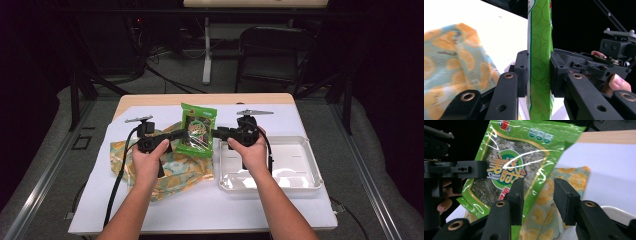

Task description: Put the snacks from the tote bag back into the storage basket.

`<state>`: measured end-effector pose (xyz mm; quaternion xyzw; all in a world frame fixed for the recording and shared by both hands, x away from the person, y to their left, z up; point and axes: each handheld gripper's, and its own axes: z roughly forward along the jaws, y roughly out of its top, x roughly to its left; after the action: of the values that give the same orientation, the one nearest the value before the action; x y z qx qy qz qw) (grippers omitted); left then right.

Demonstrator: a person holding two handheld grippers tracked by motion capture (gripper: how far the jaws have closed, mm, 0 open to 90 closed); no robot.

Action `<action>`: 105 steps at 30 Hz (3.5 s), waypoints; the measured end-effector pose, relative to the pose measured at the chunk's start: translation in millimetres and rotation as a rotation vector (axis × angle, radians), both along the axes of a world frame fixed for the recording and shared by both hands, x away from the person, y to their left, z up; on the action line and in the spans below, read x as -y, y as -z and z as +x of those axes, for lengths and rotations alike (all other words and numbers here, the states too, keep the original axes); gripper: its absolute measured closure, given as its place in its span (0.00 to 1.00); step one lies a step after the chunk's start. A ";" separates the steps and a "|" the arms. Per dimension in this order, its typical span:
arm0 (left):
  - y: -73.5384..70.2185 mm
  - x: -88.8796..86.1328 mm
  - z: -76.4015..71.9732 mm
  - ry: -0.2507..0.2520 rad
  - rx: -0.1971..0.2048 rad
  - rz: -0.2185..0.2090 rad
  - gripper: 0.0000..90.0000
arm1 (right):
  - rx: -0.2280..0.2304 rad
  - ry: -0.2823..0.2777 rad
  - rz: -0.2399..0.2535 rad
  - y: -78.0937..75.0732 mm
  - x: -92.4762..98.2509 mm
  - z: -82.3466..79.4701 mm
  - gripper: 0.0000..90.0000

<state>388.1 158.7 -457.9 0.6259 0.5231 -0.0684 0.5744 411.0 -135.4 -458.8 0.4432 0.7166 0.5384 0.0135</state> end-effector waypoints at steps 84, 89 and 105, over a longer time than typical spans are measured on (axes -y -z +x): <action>32.7 85.5 11.7 0.112 0.132 0.240 0.67 | -0.065 0.268 0.016 21.1 59.5 -16.7 1.00; 38.2 93.7 13.5 0.127 0.123 0.244 0.67 | -0.066 0.292 0.000 24.1 64.5 -19.4 1.00; 51.8 121.4 19.1 0.177 0.097 0.250 0.67 | -0.074 0.361 -0.060 30.0 89.4 -29.0 1.00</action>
<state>407.2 37.3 -509.7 0.7387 0.4419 -0.0229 0.5085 382.0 -224.9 -488.9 0.5837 0.6410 0.4888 0.0967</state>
